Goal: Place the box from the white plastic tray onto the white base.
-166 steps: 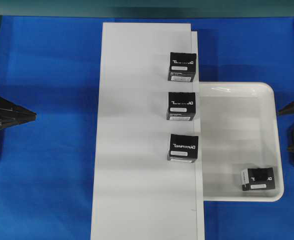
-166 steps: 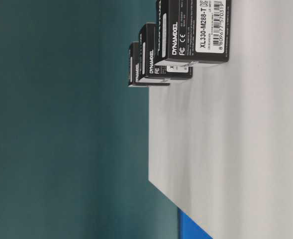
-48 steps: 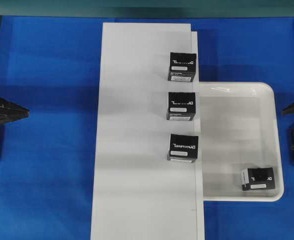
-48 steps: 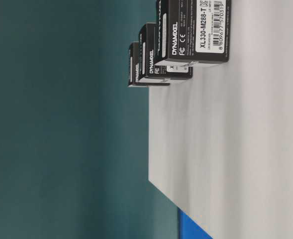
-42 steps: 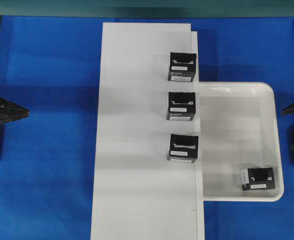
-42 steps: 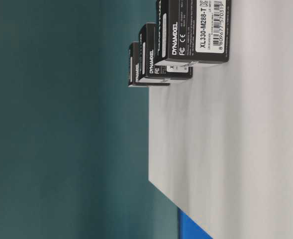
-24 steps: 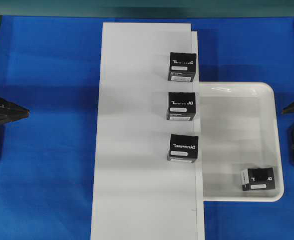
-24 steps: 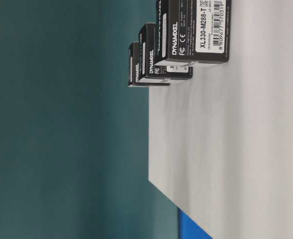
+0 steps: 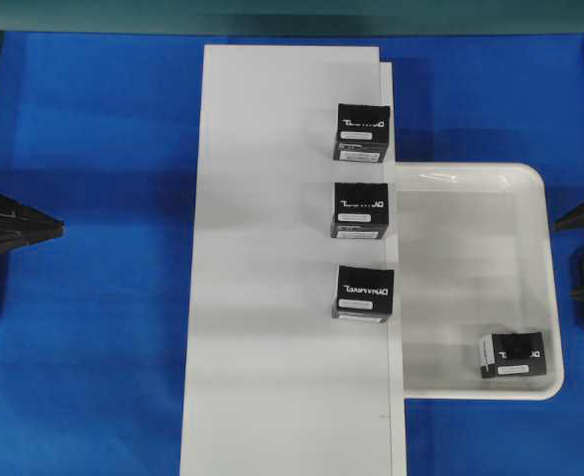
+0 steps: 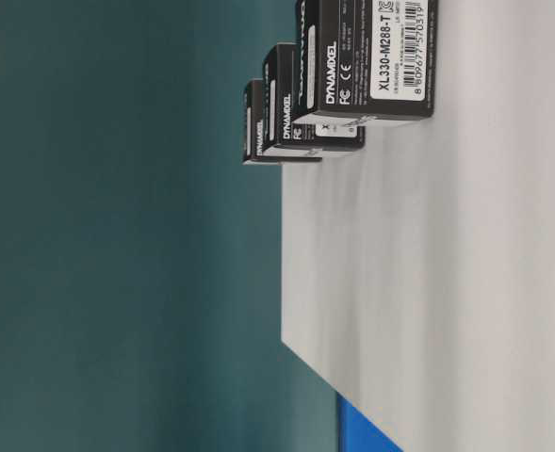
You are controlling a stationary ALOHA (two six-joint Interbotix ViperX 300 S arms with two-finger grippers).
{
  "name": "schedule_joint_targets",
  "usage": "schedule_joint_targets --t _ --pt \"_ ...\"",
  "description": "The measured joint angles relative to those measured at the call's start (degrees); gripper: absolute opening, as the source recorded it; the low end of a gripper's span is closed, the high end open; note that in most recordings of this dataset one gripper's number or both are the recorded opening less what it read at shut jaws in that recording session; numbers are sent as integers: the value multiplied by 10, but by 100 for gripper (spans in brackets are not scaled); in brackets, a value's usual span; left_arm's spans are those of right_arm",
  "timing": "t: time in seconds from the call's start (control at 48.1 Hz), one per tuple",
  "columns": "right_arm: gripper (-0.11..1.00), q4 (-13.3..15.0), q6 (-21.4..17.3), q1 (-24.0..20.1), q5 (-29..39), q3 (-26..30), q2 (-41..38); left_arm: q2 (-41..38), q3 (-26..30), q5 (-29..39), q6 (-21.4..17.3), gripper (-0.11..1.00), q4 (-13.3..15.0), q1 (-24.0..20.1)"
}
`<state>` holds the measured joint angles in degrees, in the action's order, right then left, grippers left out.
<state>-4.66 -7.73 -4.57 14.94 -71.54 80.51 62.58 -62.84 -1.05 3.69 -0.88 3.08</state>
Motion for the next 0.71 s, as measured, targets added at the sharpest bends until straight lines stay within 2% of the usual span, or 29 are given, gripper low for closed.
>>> schedule_joint_targets --t 0.479,0.707 --pt "97 0 1 0 1 -4 -1 -12 0 -1 0 -5 1 0" --pt "97 0 2 0 2 -16 -1 -12 1 -43 0 -5 1 0"
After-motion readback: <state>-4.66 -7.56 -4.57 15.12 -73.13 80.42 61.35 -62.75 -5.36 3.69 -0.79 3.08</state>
